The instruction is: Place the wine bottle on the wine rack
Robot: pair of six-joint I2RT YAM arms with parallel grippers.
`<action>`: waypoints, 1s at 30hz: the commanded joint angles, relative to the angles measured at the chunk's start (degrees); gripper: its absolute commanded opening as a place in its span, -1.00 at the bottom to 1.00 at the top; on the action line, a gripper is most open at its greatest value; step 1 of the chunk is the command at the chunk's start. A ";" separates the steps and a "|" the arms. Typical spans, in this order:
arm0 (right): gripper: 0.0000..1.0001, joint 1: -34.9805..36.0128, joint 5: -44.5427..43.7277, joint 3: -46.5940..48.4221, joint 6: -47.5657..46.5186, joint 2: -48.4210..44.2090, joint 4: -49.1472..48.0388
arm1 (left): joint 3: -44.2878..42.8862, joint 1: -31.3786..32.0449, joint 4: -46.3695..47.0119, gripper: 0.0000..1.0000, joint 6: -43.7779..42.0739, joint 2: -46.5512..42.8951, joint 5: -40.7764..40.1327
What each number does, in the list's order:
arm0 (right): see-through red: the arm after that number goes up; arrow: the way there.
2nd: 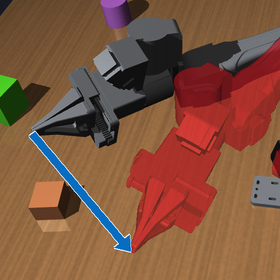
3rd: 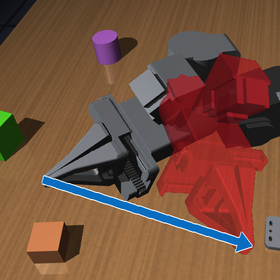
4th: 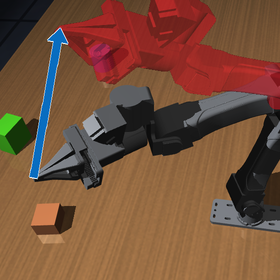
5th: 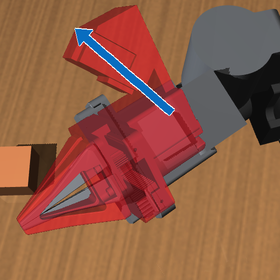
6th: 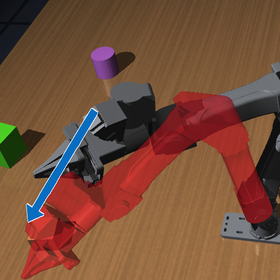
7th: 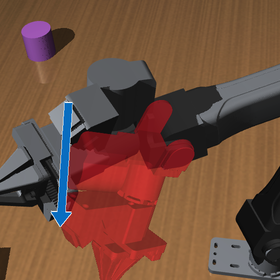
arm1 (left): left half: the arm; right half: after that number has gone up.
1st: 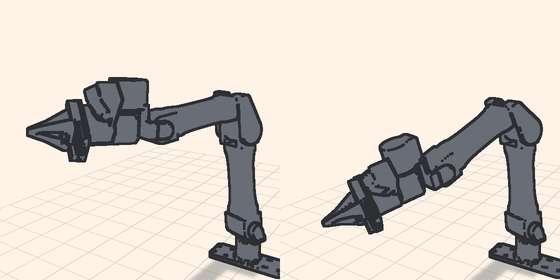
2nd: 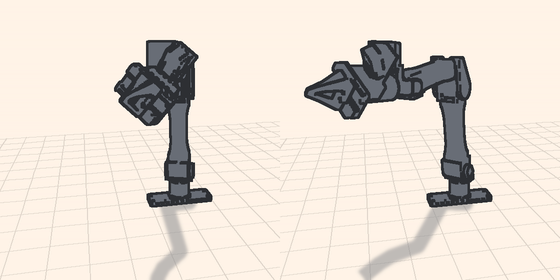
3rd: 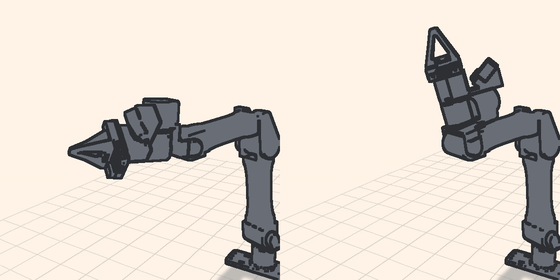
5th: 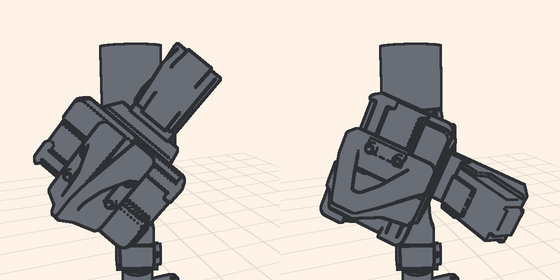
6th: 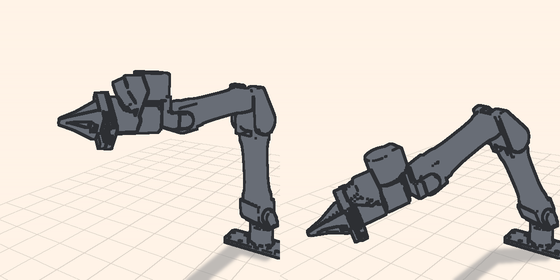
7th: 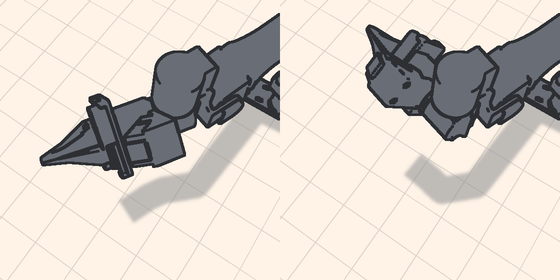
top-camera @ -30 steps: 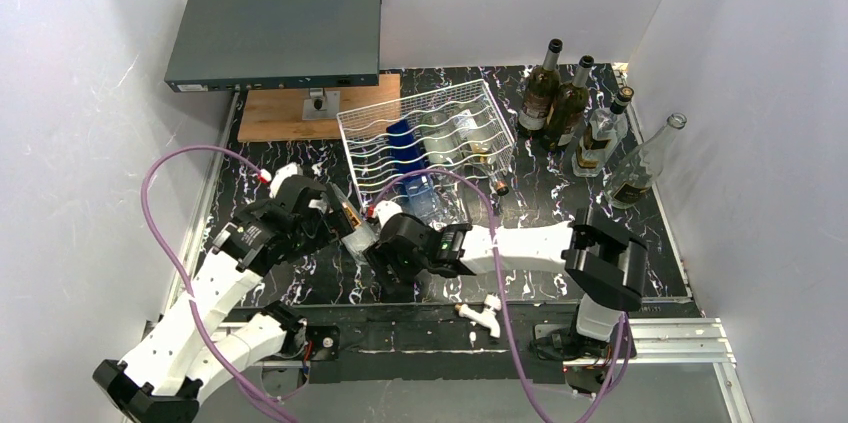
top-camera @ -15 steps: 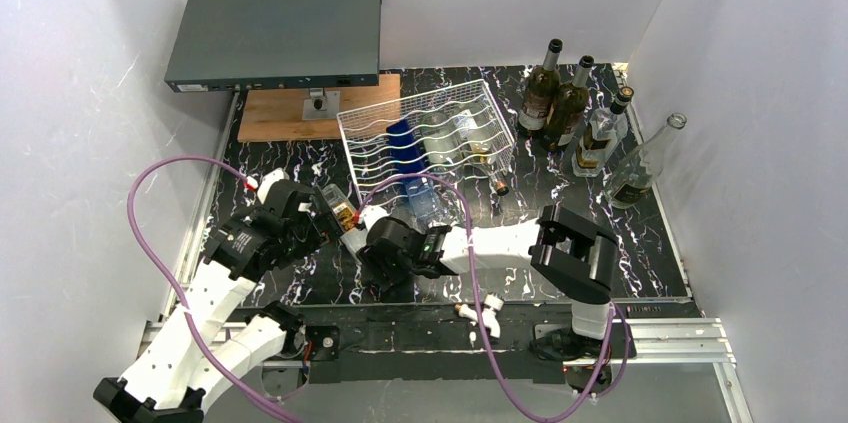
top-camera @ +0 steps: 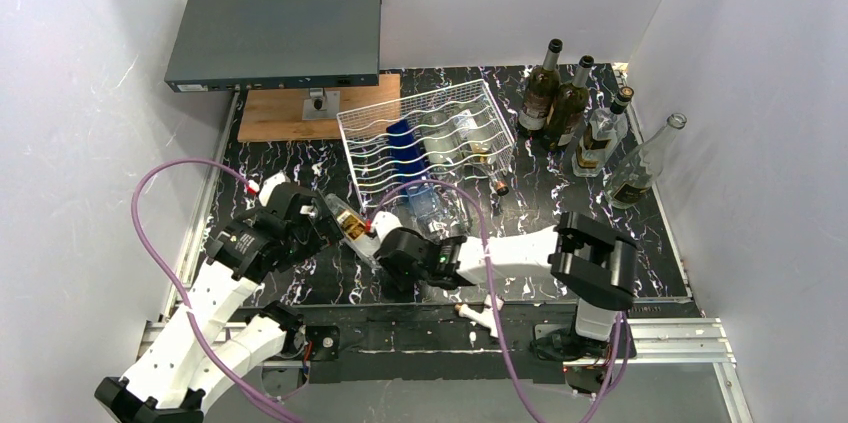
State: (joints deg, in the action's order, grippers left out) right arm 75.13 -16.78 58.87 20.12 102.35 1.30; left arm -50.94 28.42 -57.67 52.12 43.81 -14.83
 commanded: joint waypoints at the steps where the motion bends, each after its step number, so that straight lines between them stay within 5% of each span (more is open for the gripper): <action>1: -0.97 0.28 -2.14 -5.39 0.65 -7.84 1.82 | 1.22 -0.34 -0.75 0.95 0.50 -0.66 -1.10; 10: -0.97 0.28 -7.53 -17.55 8.10 -23.35 5.33 | 7.47 -0.28 9.15 0.93 5.14 1.94 11.33; 16: -0.97 0.28 -7.48 -22.59 12.98 -27.75 3.57 | 14.82 -0.29 24.19 0.57 13.22 6.36 23.70; 21: -0.97 0.36 -8.08 -28.59 17.30 -31.53 0.62 | 19.37 -0.30 32.16 0.52 17.64 9.46 26.32; 30: -0.97 0.41 -8.82 -30.50 17.10 -19.60 -15.81 | 22.55 -0.14 34.65 0.46 18.23 9.76 22.08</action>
State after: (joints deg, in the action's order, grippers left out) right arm 75.77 -23.44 29.45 35.03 76.75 -4.49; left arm -29.95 28.25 -24.18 69.34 55.61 8.99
